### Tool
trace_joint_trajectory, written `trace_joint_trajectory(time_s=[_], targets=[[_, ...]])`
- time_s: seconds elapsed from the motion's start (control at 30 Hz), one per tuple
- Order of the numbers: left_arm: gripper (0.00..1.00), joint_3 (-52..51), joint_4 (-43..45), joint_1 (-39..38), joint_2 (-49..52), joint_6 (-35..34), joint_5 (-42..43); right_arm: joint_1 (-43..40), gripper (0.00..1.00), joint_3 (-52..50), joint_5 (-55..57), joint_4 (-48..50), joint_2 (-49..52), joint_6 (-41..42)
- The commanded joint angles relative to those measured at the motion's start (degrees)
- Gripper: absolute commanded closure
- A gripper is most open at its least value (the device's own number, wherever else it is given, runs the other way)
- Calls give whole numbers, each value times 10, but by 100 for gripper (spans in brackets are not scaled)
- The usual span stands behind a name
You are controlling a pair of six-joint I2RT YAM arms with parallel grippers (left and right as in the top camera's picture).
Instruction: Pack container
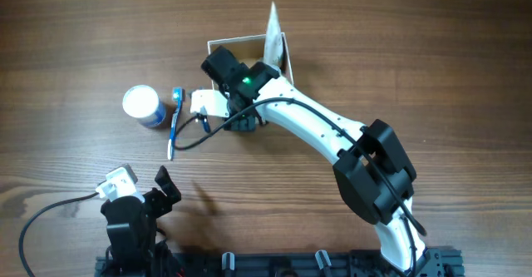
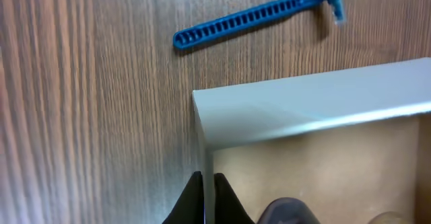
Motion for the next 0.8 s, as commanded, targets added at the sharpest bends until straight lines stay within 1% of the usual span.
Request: trace_joint_trajectory(time_s=[0.0, 0.07, 0.1, 0.2, 0.3, 0.5, 0.57, 0.7, 0.77], targets=[[0, -7, 1, 2, -5, 7, 5, 5, 96, 6, 2, -9, 6, 194], [0, -7, 1, 2, -5, 7, 5, 5, 96, 6, 1, -17, 6, 256], [0, -7, 1, 2, -5, 7, 5, 5, 95, 6, 1, -21, 6, 271], [0, -7, 1, 2, -5, 7, 5, 5, 96, 6, 0, -25, 6, 275], [0, -7, 1, 2, -5, 7, 5, 5, 96, 6, -1, -25, 6, 238], [0, -7, 1, 2, -5, 7, 5, 6, 96, 6, -1, -30, 6, 92], [0, -7, 1, 2, -5, 7, 5, 6, 96, 6, -1, -29, 6, 67], [0, -7, 1, 2, -5, 7, 5, 6, 95, 6, -1, -29, 6, 60], [1, -7, 1, 2, -5, 7, 5, 6, 96, 6, -1, -37, 6, 31]])
